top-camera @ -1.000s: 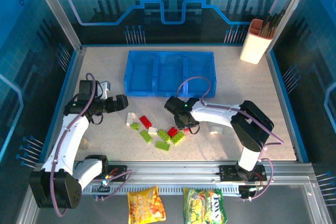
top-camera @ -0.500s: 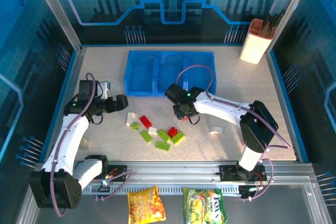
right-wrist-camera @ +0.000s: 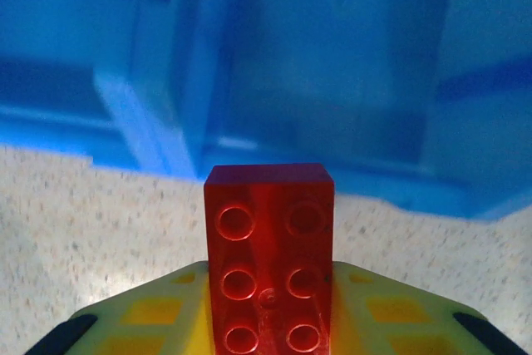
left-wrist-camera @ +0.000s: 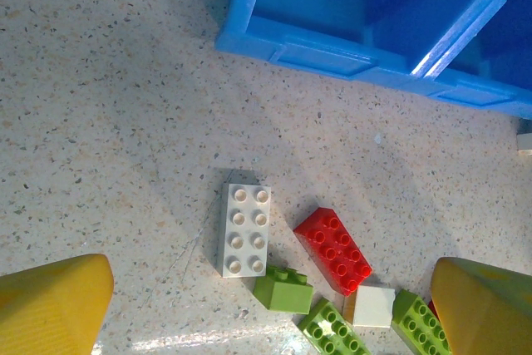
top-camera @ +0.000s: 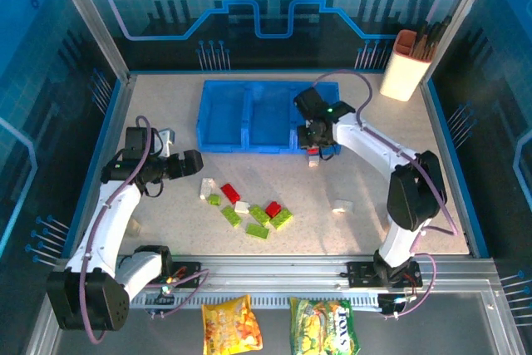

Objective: Sort the legos into containers by color
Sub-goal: Place the lego in the container.

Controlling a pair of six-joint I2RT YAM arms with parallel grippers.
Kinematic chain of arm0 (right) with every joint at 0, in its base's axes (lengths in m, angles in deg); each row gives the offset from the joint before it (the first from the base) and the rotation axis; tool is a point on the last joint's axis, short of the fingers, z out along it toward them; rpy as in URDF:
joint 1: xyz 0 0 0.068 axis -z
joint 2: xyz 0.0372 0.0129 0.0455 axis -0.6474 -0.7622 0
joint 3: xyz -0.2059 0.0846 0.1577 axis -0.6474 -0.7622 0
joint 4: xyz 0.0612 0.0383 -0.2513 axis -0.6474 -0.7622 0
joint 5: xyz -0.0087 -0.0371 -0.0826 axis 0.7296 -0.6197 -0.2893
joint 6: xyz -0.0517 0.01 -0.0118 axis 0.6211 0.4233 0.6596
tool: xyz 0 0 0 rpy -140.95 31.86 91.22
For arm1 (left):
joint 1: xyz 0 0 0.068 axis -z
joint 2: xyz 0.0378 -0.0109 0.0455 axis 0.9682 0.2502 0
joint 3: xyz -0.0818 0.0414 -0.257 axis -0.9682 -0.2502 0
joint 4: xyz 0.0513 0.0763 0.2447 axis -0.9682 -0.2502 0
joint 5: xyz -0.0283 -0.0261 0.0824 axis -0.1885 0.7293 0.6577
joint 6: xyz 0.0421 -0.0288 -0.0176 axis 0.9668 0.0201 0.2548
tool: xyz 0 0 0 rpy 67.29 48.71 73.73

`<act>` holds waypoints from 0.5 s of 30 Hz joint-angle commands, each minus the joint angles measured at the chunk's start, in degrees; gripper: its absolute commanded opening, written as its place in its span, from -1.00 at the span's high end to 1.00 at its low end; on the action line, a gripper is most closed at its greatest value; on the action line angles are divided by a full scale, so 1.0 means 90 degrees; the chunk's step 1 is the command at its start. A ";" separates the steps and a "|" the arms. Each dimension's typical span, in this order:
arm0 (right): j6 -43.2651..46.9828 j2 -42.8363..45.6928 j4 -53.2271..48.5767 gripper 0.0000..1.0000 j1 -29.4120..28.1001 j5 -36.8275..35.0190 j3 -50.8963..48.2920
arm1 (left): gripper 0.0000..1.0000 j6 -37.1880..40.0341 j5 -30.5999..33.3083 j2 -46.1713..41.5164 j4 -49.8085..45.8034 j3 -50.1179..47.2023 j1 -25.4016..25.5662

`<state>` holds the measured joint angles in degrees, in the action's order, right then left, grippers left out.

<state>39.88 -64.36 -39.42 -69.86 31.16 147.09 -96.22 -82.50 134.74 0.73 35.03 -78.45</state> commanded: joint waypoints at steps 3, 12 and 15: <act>0.0426 -0.0704 -0.0129 0.30 0.0543 0.0405 0.0783 | -0.99 0.0164 0.0028 -0.0106 0.0004 -0.0109 -0.0045; 0.0539 -0.1868 -0.0081 0.33 0.1040 0.0586 0.1814 | -0.99 0.0140 -0.0003 -0.0087 0.0011 -0.0112 -0.0047; 0.0619 -0.2270 -0.0099 0.33 0.1124 0.0585 0.2156 | -0.99 0.0129 -0.0011 -0.0087 0.0009 -0.0120 -0.0049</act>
<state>44.01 -81.72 -39.53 -60.79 35.18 163.18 -96.11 -82.52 134.74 0.73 34.96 -78.45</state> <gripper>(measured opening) 0.339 0.992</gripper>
